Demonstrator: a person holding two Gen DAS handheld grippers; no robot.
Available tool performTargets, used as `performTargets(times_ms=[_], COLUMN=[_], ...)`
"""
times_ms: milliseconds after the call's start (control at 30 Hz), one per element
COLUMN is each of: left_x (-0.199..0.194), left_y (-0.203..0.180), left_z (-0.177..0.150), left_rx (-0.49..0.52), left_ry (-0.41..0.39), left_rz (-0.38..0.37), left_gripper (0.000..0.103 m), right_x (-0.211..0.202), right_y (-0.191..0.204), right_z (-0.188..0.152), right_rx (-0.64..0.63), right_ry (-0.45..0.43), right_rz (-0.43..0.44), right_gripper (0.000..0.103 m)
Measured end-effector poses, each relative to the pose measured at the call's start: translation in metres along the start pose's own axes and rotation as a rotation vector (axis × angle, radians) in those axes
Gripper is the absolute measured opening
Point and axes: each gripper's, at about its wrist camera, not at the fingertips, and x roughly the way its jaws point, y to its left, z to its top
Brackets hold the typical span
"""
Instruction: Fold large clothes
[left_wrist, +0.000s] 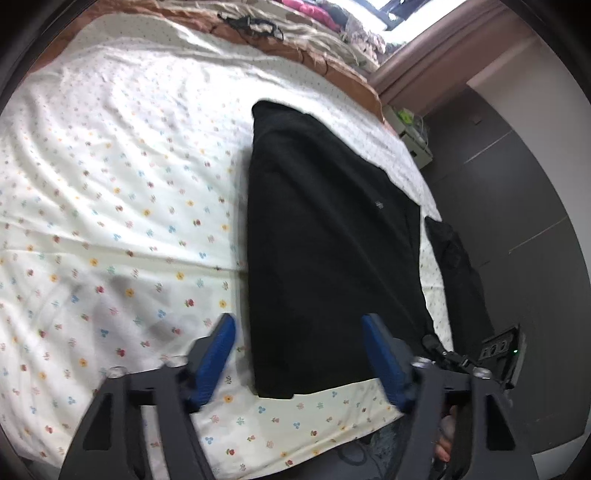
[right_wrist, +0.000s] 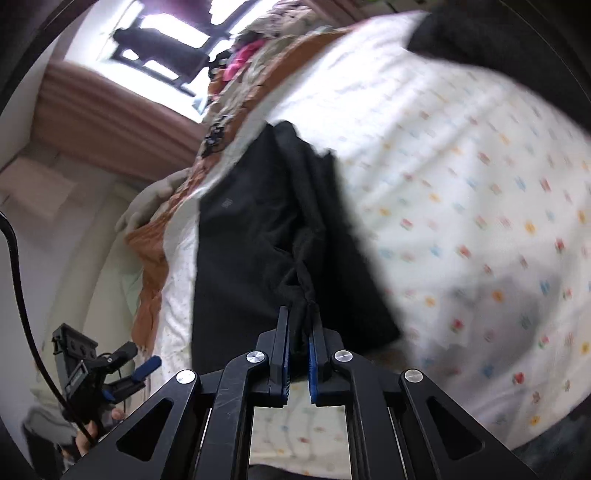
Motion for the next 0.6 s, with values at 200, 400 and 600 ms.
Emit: performTargets(times_ms=[200, 400, 600], left_x=[0.037, 0.051, 0.049], left_y=[0.004, 0.01, 0.015], left_z=[-0.007, -0.011, 0.013], left_rx=[0.002, 0.003, -0.023], left_ry=[0.073, 0.099, 0.089], left_rz=[0.018, 0.037, 0.036], left_gripper=[0.033, 0.032, 0.048], right_x=[0.017, 0.018, -0.006], right_y=[-0.034, -0.026, 0.006], right_z=[-0.012, -0.007, 0.02], right_rx=[0.063, 0.045, -0.07], right_ry=[0.006, 0.049, 0.009], right_rz=[-0.019, -0.066, -0.104], right_gripper=[0.005, 0.007, 0.058])
